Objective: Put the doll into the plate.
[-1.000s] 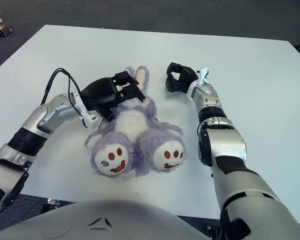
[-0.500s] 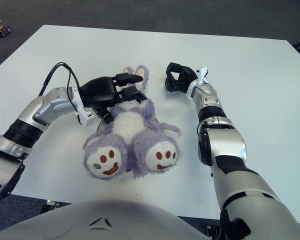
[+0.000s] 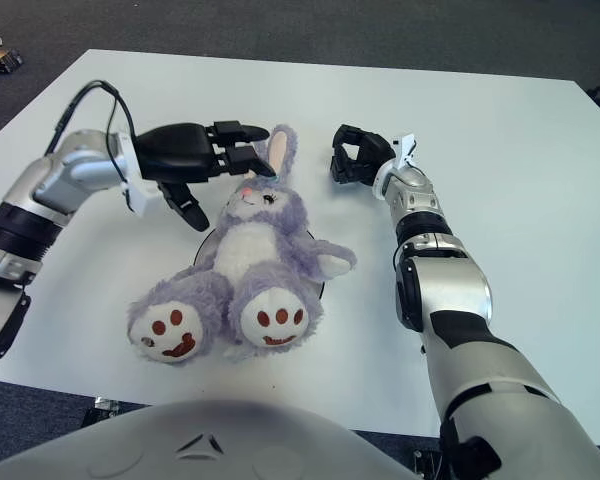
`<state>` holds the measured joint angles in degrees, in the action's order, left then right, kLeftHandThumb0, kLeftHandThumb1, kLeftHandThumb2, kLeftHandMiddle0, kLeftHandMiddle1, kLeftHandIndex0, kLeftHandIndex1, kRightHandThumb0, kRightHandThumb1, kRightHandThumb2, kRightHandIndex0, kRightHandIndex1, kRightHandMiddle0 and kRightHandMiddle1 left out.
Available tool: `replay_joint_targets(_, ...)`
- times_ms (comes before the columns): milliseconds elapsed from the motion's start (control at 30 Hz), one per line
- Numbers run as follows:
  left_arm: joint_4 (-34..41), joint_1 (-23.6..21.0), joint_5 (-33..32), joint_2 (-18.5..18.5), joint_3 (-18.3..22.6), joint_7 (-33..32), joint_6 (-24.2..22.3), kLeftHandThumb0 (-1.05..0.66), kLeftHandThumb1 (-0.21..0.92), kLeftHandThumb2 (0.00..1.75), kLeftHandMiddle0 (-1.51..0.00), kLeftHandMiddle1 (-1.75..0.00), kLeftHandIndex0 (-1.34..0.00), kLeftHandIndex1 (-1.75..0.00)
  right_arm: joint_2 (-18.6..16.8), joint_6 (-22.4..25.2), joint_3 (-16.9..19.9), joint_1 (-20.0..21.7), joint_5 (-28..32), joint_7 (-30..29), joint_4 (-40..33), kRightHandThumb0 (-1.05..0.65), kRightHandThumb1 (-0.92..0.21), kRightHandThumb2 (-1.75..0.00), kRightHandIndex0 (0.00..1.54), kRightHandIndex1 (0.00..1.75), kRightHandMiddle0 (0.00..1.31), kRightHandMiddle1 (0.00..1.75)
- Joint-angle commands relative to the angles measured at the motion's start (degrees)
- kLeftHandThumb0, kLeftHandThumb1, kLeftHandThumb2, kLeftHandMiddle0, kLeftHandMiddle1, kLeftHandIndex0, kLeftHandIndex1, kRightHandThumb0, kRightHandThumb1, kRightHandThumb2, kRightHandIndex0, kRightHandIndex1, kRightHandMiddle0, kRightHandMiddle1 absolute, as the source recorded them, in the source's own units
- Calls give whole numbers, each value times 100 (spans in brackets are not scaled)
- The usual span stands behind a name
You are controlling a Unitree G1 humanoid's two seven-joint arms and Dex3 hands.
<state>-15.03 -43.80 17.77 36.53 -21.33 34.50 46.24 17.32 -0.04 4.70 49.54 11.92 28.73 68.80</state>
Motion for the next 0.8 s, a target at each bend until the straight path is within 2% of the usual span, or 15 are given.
replay_joint_targets(0,157,-38,-362,128,193,286,-294,-68,45,84,0,-23,0,-74,-115,440,-177,-754,-414,-183,431,-1,-9,-157,67,175,65,175)
replay_joint_targets(133,401,-49,-707,385,385,650,-690,-65,42,89,0,-27,0,-75,-122,458,-179,-766,-414,-251,405,-1,-9,-158,67,175,66,175)
replay_joint_targets(233,429,-143,-831,484,460,877,-889,-66,44,90,0,-29,0,-72,-128,467,-175,-770,-413,-297,395,-1,-1,-162,82,175,72,160)
replay_joint_targets(333,350,-275,-895,493,505,1047,-988,-66,45,90,0,-30,0,-72,-139,467,-148,-779,-388,-333,390,-1,2,-164,87,175,73,156)
replay_joint_targets(533,-358,-883,-959,478,447,1567,-890,-75,49,84,0,-33,0,-67,-151,433,-134,-795,-391,-346,394,-1,4,-166,90,175,74,154)
replay_joint_targets(667,-450,-943,-1003,490,455,1803,-828,-82,54,78,0,-34,0,-63,-163,414,-145,-802,-400,-353,392,-1,5,-166,90,175,75,153)
replay_joint_targets(767,-789,-1067,-1203,531,494,2111,-834,-86,54,74,0,-31,0,-62,-170,387,-152,-810,-405,-364,378,-1,5,-167,90,175,75,154)
